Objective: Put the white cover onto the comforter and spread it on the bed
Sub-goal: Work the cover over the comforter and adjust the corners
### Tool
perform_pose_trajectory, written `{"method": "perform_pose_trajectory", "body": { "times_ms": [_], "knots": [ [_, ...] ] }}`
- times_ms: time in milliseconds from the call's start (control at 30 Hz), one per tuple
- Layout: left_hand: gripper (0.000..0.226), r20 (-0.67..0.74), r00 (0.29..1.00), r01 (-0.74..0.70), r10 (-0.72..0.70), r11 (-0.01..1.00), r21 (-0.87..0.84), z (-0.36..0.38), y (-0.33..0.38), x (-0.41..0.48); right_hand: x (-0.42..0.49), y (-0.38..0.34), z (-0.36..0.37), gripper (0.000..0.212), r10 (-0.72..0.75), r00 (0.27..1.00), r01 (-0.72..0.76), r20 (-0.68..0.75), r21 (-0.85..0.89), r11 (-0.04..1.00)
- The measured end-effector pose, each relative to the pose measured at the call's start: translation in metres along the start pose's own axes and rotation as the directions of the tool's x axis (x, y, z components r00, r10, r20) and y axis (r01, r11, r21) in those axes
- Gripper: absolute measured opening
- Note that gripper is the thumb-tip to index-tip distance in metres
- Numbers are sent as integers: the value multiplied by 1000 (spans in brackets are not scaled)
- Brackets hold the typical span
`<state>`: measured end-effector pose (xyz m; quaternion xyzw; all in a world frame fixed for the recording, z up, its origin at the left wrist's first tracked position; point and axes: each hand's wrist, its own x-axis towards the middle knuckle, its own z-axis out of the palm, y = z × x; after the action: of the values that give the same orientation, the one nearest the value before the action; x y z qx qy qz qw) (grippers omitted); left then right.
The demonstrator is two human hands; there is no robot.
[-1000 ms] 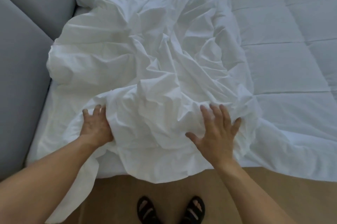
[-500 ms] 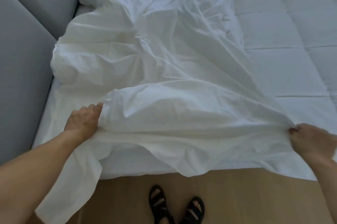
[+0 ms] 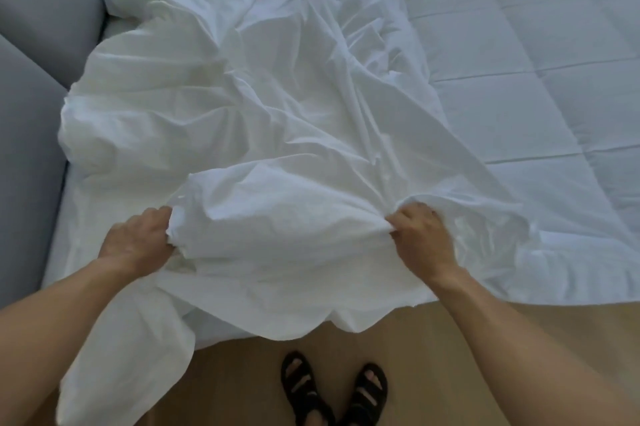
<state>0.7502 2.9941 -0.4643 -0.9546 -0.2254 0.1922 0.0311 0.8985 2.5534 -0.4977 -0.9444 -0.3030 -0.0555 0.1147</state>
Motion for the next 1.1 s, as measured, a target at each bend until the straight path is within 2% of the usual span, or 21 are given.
{"method": "perform_pose_trajectory", "body": {
  "times_ms": [67, 133, 167, 233, 300, 333, 433, 533, 600, 667, 700, 733, 767, 833, 867, 900, 967, 1033, 1067, 1100],
  "knots": [
    [32, -11, 1000, 0, 0, 1000, 12, -2, -2, 1, 2, 25, -15, 10, -87, 994, 91, -71, 53, 994],
    [33, -25, 1000, 10, -10, 1000, -8, -5, -2, 1, -3, 54, -31, 32, -85, 993, 88, -83, 35, 996],
    [35, -31, 999, 11, -12, 999, -30, -6, -1, 1, -7, 68, -40, 39, -48, 996, 49, -69, 13, 999],
    [45, -41, 999, -25, 23, 998, -55, -9, 3, 3, -16, 96, -52, 36, 102, 994, -105, -45, -65, 992],
    [50, -48, 995, -86, 83, 995, -49, -8, 4, 4, -18, 110, -57, 21, 347, 937, -342, 36, -97, 935],
    [50, -45, 994, -103, 101, 994, -41, -6, 3, 3, -16, 109, -55, 18, 424, 902, -415, 80, -112, 903],
    [38, -17, 1000, -21, 22, 999, 40, -3, -1, 4, -13, 87, -39, 20, 466, 869, -449, 165, -133, 884],
    [35, 27, 996, 77, -83, 978, 192, -10, 2, 9, -13, 72, -35, 21, 489, 868, -491, 86, 0, 871],
    [48, 72, 988, 114, -139, 954, 278, -17, 14, 12, -14, 65, -39, 28, 570, 821, -548, 6, 286, 786],
    [87, 133, 988, 39, -84, 951, 308, -24, 45, 12, -22, 57, -45, 41, 655, 753, -521, -57, 556, 647],
    [108, 108, 994, -41, 14, 967, 253, -27, 67, 10, -31, 55, -46, 46, 700, 706, -511, -104, 611, 605],
    [120, 25, 988, -155, 152, 974, 168, -31, 94, 4, -41, 56, -44, 48, 761, 635, -526, -133, 646, 553],
    [123, -98, 947, -298, 306, 950, 90, -34, 123, -2, -53, 60, -40, 48, 837, 532, -559, -125, 691, 458],
    [115, -344, 758, -554, 554, 825, 107, -35, 186, -13, -74, 71, -29, 40, 973, 222, -607, 65, 790, 85],
    [111, -364, 696, -608, 619, 777, 160, -37, 219, -19, -81, 75, -24, 29, 974, 127, -606, 186, 792, -72],
    [109, -318, 681, -631, 660, 749, 202, -40, 250, -23, -87, 80, -19, 20, 953, 119, -609, 277, 779, -150],
    [104, -116, 738, -620, 665, 736, 270, -41, 306, -24, -90, 87, -13, 24, 862, 204, -588, 464, 762, -271],
    [100, 44, 789, -589, 612, 735, 336, -37, 344, -18, -85, 84, -14, 18, 705, 330, -459, 627, 760, -461],
    [98, 83, 801, -577, 593, 727, 373, -36, 359, -16, -82, 82, -14, 25, 621, 418, -418, 664, 747, -517],
    [94, 107, 817, -557, 566, 728, 400, -33, 369, -13, -77, 82, -14, 46, 524, 514, -415, 679, 732, -541]
  ]
}}
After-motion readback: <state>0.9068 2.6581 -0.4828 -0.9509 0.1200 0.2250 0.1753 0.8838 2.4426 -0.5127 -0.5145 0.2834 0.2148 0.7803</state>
